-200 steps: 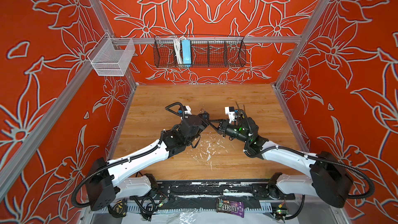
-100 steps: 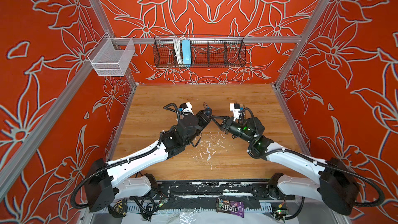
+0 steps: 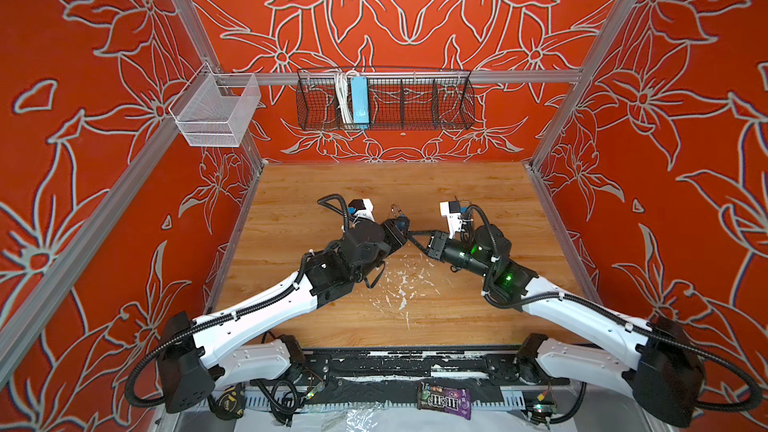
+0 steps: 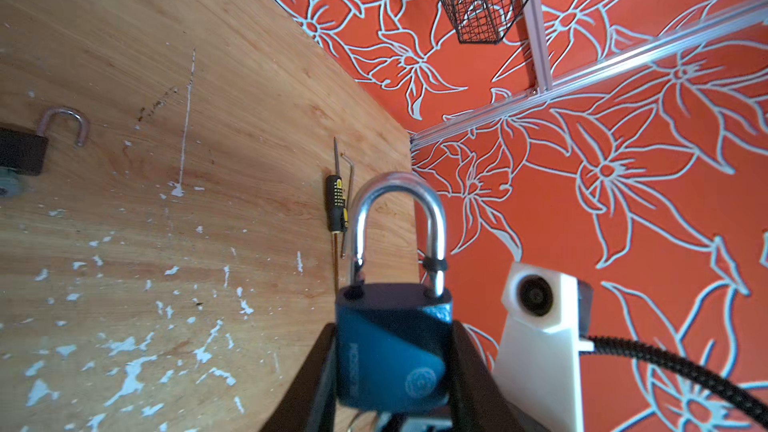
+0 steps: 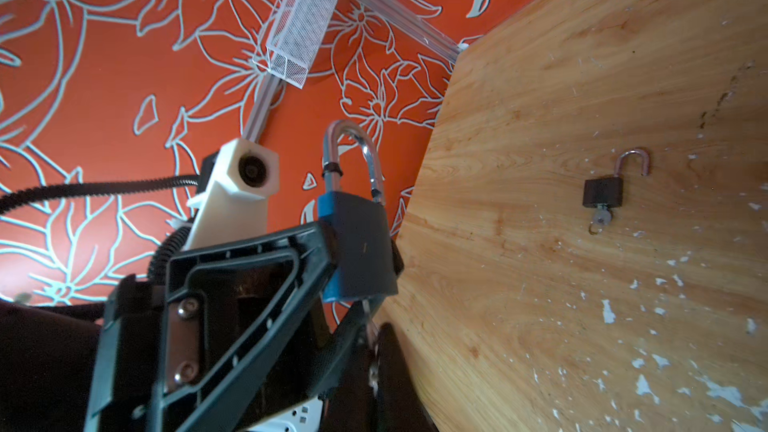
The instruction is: Unlock with the key
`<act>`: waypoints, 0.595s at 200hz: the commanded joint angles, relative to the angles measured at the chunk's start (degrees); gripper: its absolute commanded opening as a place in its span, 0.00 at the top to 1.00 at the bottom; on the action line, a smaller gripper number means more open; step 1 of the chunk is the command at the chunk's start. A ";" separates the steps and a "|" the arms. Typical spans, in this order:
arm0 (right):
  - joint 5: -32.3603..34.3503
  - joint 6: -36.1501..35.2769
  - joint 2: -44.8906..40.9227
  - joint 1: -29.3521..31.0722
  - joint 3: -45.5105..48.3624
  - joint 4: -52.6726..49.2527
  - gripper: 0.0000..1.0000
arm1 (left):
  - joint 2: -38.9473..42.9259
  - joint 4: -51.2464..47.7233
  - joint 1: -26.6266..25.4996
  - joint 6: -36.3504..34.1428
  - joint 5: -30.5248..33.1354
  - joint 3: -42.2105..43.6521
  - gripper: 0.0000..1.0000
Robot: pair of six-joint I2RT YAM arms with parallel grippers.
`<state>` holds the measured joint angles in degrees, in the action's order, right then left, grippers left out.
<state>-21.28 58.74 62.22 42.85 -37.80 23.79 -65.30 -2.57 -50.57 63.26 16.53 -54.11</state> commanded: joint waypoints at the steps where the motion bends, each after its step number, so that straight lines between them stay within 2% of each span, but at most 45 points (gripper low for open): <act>1: 0.88 -5.17 -2.07 0.15 -1.92 -6.46 0.73 | 2.12 -3.05 -0.80 -6.50 -0.86 -2.13 1.00; 47: 1.01 -11.03 -4.59 -0.93 -4.12 -17.52 0.61 | 2.63 -11.97 -0.67 -20.88 -0.80 -4.36 1.00; 119: 0.83 -23.16 -5.55 -2.07 -14.52 -43.21 0.49 | 8.25 -8.18 -0.65 -42.38 -2.37 5.02 1.00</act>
<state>-20.82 42.13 56.84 41.08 -47.72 -8.16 -59.00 -13.96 -51.07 31.33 14.94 -51.99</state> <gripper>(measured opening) 0.495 0.376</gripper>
